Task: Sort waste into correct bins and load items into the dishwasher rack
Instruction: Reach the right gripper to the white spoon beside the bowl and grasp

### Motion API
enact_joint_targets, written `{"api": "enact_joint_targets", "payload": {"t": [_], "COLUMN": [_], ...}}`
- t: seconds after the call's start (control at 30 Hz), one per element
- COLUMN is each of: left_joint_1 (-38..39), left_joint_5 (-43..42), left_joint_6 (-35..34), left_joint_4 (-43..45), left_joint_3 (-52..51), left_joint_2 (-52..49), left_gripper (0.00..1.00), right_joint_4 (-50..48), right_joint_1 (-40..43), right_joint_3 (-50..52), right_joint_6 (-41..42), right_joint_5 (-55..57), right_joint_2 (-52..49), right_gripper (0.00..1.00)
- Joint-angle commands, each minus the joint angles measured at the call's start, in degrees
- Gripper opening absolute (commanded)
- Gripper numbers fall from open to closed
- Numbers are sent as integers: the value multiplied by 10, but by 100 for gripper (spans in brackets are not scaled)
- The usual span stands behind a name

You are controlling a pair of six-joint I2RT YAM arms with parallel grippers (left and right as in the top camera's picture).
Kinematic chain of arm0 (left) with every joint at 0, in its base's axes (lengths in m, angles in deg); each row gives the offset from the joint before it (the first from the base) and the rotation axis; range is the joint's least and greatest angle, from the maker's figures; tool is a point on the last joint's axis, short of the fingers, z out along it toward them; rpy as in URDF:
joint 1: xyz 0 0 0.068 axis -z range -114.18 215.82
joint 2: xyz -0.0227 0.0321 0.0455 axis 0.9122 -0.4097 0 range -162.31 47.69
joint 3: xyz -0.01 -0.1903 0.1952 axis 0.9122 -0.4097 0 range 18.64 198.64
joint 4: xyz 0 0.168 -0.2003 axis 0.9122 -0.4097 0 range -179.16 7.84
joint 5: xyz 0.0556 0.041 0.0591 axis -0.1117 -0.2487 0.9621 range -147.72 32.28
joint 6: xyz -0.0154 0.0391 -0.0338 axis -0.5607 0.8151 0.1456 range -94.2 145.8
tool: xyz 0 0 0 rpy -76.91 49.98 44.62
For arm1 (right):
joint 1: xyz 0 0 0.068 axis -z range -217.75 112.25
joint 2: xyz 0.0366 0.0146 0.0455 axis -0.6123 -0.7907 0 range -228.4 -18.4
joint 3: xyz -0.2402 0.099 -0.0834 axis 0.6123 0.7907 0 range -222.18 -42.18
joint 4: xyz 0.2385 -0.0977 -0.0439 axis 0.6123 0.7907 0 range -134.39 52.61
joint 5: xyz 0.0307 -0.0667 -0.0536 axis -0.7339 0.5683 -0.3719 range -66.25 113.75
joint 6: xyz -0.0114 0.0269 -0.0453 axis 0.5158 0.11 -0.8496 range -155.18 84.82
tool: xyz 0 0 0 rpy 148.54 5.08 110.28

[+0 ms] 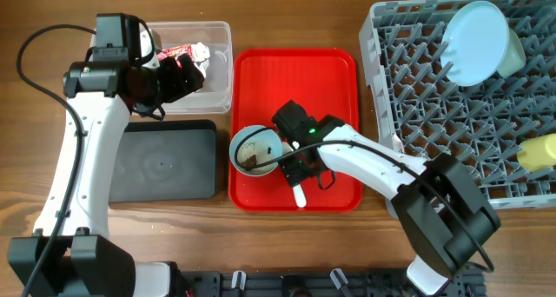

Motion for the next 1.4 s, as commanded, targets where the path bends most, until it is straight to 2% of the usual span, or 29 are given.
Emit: {"api": "enact_joint_targets", "payload": {"t": [0.0, 0.3, 0.47, 0.6, 0.87, 1.03, 1.27, 1.37], "left_joint_1": [-1, -1, -1, -1, -1, -1, -1, -1], "left_joint_5": [2, 1, 1, 1, 1, 1, 1, 1], "left_joint_6": [9, 9, 9, 9, 9, 9, 9, 9], "left_joint_4": [2, 1, 1, 1, 1, 1, 1, 1], "left_joint_3": [2, 2, 2, 2, 2, 2, 2, 2], "left_joint_2": [7, 7, 7, 7, 7, 7, 7, 7], "left_gripper": [95, 95, 95, 95, 95, 95, 95, 95], "right_joint_4": [1, 3, 13, 23, 24, 32, 32, 48], "right_joint_1": [-12, -13, -5, 10, 20, 20, 20, 20], "right_joint_3": [6, 8, 8, 8, 8, 8, 7, -4], "right_joint_6": [12, 41, 87, 117, 114, 116, 120, 120], "right_joint_5": [2, 31, 79, 76, 48, 37, 36, 35], "right_joint_2": [-12, -23, -23, -23, -23, -23, -22, -19], "right_gripper": [73, 72, 62, 45, 17, 11, 10, 6]}}
